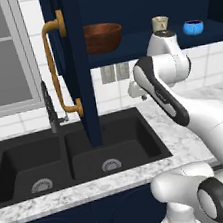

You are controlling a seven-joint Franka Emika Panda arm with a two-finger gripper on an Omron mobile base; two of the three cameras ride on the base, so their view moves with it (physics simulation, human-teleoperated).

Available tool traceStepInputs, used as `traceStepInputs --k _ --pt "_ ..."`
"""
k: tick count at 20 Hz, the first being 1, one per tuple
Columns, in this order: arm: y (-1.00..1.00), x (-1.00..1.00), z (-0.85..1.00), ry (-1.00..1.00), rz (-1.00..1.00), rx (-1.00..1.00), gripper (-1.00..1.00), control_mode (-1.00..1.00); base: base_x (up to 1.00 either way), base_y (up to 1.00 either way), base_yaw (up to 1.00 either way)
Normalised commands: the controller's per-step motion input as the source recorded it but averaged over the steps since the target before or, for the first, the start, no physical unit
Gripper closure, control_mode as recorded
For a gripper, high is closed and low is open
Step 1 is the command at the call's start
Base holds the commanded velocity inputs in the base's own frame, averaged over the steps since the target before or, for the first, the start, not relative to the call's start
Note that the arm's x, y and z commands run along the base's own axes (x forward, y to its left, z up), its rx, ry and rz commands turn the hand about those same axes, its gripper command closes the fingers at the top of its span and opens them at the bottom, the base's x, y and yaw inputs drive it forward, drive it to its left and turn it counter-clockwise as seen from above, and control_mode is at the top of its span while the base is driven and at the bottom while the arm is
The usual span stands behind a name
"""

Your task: Gather all objects into one cabinet and sort the glasses and bowls to opposite sides.

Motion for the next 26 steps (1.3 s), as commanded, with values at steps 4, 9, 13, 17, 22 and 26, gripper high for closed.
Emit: traceStepInputs --k 4,9,13,17,22,26 --pt "0.04 -0.62 -0.04 -0.02 0.0 -0.04 -1.0 -1.0 0.0 0.0 0.0" --pt "0.02 -0.97 0.0 -0.22 0.0 -0.04 -1.0 -1.0 0.0 0.0 0.0" --pt "-0.03 -0.94 0.0 -0.17 -0.01 0.0 -1.0 -1.0 0.0 0.0 0.0" --pt "-0.06 -0.39 0.0 -0.02 -0.03 0.0 -1.0 1.0 -0.39 -0.07 -0.05" --pt "0.0 0.0 0.0 0.0 0.0 0.0 -1.0 1.0 -1.0 -0.51 -0.27" --pt "0.0 0.0 0.0 0.0 0.0 0.0 -1.0 1.0 -0.98 -0.52 -0.45"
